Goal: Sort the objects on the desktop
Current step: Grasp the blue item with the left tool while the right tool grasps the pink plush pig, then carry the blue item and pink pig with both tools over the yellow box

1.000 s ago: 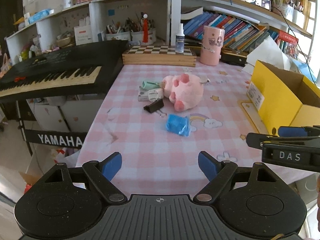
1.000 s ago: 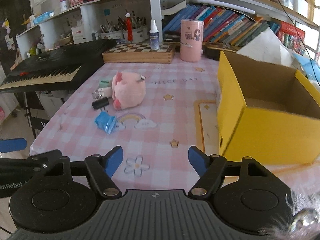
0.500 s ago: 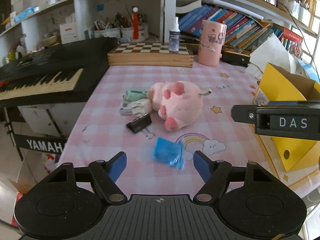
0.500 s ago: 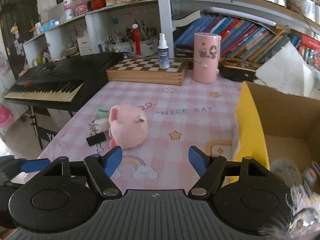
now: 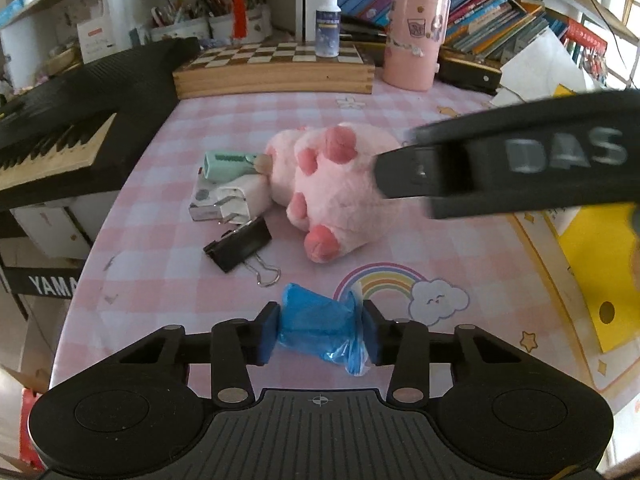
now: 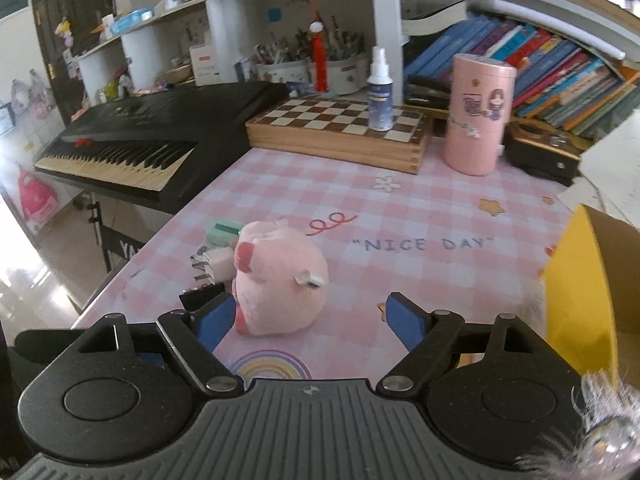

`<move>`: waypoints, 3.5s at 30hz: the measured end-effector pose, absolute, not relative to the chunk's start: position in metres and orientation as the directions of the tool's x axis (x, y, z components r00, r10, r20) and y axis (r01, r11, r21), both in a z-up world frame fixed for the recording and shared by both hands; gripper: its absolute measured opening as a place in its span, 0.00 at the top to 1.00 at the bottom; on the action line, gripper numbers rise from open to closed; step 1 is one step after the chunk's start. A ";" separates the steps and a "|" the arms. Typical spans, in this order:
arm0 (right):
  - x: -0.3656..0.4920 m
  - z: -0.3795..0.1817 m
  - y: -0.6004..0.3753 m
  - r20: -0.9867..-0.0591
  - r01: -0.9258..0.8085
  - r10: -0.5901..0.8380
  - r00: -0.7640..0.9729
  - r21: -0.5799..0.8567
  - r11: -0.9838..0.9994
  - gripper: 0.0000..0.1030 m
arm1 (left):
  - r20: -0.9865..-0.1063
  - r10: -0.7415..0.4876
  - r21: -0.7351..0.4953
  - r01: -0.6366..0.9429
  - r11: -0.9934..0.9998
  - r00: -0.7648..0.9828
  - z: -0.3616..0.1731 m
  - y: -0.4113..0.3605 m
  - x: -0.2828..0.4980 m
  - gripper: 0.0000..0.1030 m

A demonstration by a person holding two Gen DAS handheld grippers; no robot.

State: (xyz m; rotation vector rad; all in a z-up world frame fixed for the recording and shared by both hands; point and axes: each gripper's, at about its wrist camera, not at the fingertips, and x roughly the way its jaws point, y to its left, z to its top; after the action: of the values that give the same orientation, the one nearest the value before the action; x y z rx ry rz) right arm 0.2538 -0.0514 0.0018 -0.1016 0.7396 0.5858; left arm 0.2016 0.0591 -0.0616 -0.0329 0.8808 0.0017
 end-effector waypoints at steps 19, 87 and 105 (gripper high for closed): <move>0.309 -0.032 -0.001 -0.718 -0.565 0.497 0.487 0.175 0.807 0.42 | -0.718 0.044 -0.089 -0.154 0.984 0.695 -0.015 0.098 0.177 0.63; 0.005 0.026 -0.233 -0.648 0.140 -0.006 0.762 0.155 0.978 0.42 | -0.498 -0.522 -0.180 0.507 0.843 0.692 0.046 -0.030 0.045 0.64; 0.079 0.080 -0.324 -0.464 0.092 -0.038 0.885 0.094 0.991 0.42 | -0.410 -0.518 -0.108 0.524 0.845 0.751 0.073 -0.140 0.130 0.64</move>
State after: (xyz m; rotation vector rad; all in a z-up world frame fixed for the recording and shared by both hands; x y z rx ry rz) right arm 0.0791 -0.3238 0.0804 0.1143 0.4797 -0.0679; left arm 0.1304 -0.1399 0.0725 0.0139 0.4435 -0.5688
